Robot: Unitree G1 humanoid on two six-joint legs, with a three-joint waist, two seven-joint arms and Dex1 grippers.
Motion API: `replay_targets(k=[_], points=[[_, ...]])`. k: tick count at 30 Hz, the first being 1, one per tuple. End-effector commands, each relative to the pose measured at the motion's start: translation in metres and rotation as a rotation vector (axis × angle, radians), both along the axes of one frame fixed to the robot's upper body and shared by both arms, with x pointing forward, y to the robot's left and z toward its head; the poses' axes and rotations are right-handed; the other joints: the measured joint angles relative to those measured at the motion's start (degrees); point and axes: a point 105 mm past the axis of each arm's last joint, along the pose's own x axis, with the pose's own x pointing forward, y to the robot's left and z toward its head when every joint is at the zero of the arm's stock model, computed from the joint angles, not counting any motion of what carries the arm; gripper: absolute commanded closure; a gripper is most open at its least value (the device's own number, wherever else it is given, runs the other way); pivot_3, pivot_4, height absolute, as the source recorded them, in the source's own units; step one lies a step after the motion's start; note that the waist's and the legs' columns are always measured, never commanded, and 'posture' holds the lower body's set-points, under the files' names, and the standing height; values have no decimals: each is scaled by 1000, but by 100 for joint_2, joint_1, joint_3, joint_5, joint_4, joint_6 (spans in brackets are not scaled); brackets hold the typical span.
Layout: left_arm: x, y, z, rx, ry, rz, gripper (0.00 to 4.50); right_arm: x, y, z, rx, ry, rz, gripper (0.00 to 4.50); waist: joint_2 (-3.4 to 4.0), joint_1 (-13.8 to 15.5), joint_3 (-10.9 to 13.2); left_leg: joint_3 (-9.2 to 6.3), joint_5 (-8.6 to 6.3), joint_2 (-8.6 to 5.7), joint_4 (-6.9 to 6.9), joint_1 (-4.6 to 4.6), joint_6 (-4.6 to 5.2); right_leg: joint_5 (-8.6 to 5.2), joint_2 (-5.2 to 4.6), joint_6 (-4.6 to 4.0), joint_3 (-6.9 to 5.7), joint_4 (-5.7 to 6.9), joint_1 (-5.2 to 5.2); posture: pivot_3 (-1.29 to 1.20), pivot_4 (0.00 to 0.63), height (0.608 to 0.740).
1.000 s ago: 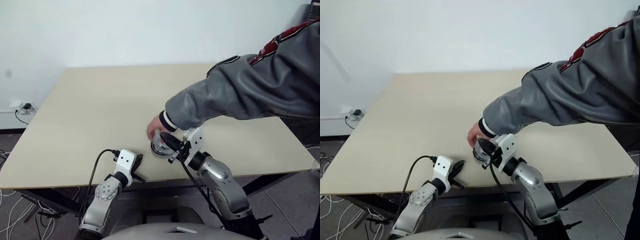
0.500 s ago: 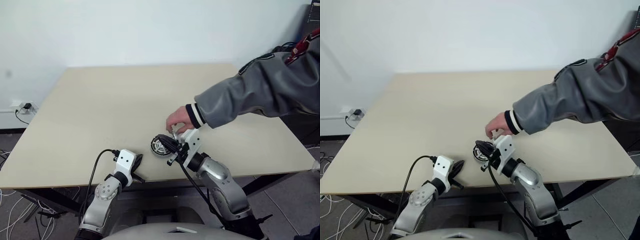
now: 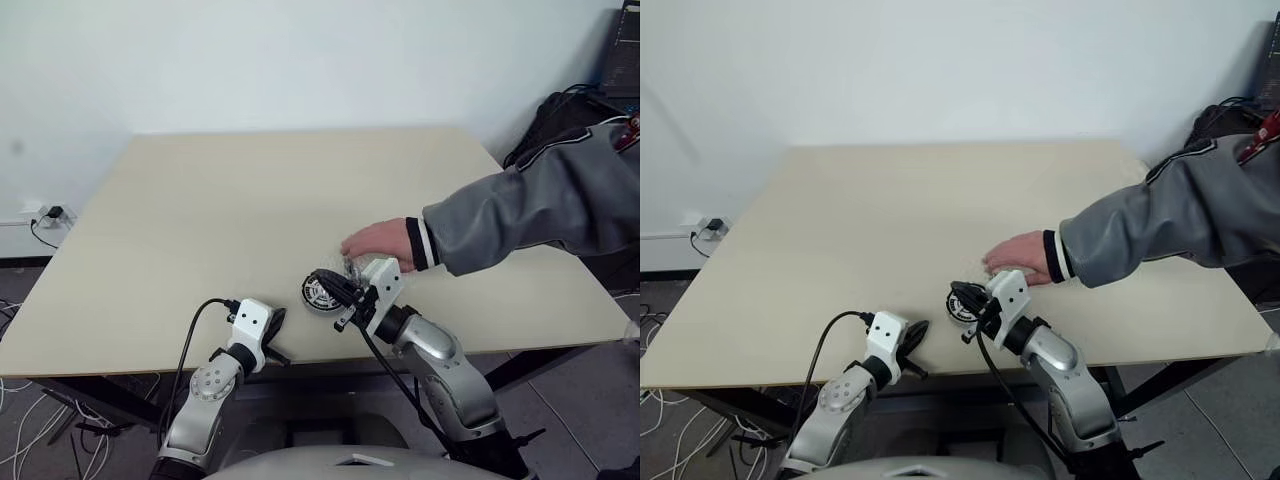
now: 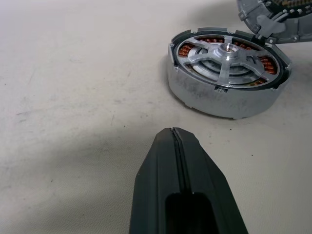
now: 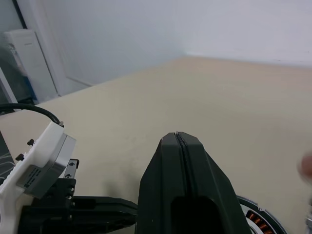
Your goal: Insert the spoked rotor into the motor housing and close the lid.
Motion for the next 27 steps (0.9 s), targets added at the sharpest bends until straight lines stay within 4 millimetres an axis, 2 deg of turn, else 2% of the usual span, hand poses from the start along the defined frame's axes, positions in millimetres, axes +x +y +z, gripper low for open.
replay_targets(k=[1,7,11,14,21,24,27], points=[[6,-3,11,-16,-48,-2,4500,-1,4,19,28,-65,23,4473,0,0,0,0,0,0,0,0,0,0,0,0,0,0,0,0,0,740],[7,-3,10,-16,-47,-2,4500,6,0,22,30,-77,-37,4473,-1,0,0,0,0,0,1,0,0,0,0,0,0,0,0,0,0,740],[7,-2,10,-16,-45,-2,4500,40,-36,14,-76,-76,-360,4473,0,10,0,1,0,0,1,0,-1,1,0,1,2,3,-1,0,0,740],[7,-2,10,-16,-44,-1,4500,49,-58,0,-167,-28,-479,4473,-10,45,-6,5,0,-4,5,1,-1,3,0,4,0,2,0,0,0,740],[6,-2,9,-16,-42,-1,4500,49,-84,-22,-335,91,-555,4473,-4,60,-6,5,-1,-2,2,-7,1,2,0,-1,6,1,-8,0,0,740],[6,-2,9,-16,-39,-2,4500,40,-89,-35,-432,178,-492,4473,-4,60,-6,6,-1,-2,6,-7,2,2,-1,-1,5,1,-5,0,0,740],[5,-2,9,-15,-39,-4,4500,31,-86,-38,-451,235,-413,4473,-4,61,-6,6,-2,-2,10,-7,4,2,-1,0,4,1,-3,0,0,740]])
